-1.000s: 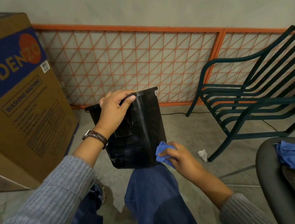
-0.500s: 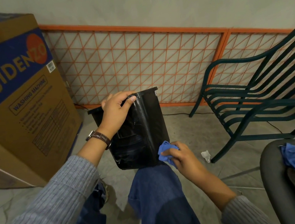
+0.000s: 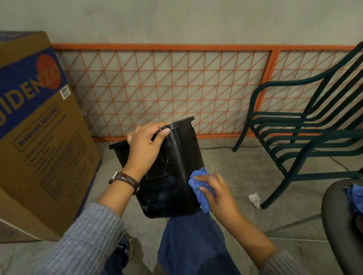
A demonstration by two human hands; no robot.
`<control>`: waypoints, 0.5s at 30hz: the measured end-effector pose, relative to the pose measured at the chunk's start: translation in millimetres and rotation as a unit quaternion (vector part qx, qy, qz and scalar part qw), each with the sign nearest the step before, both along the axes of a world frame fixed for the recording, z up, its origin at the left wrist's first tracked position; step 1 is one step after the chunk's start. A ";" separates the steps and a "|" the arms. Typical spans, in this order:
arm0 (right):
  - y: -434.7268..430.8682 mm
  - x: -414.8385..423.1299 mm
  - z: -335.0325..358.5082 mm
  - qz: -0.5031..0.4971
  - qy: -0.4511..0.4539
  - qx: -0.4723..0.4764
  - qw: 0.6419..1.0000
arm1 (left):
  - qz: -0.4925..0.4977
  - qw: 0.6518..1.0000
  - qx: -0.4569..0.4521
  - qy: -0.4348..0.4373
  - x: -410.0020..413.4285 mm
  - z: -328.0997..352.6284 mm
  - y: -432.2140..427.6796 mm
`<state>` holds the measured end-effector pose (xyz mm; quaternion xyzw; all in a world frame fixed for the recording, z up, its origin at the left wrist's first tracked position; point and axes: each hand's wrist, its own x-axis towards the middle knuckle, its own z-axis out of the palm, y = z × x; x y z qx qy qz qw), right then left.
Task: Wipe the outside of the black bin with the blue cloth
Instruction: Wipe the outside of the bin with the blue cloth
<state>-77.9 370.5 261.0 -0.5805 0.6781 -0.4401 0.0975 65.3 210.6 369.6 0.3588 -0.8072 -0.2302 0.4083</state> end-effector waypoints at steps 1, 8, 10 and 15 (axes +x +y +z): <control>1.7 5.6 -0.8 0.022 0.004 -0.011 1.000 | 0.000 1.000 0.003 0.000 0.0 -0.1 -0.3; -20.0 -5.2 17.2 -0.016 -0.060 0.015 0.998 | 0.004 1.000 -0.009 -0.015 -2.2 4.4 4.9; -32.7 0.4 35.4 -0.033 -0.103 0.011 0.994 | 0.004 1.000 -0.014 -0.017 -3.2 5.2 6.6; -30.0 16.7 39.7 0.031 -0.028 -0.057 0.998 | 0.004 1.000 -0.002 -0.007 2.1 4.9 8.1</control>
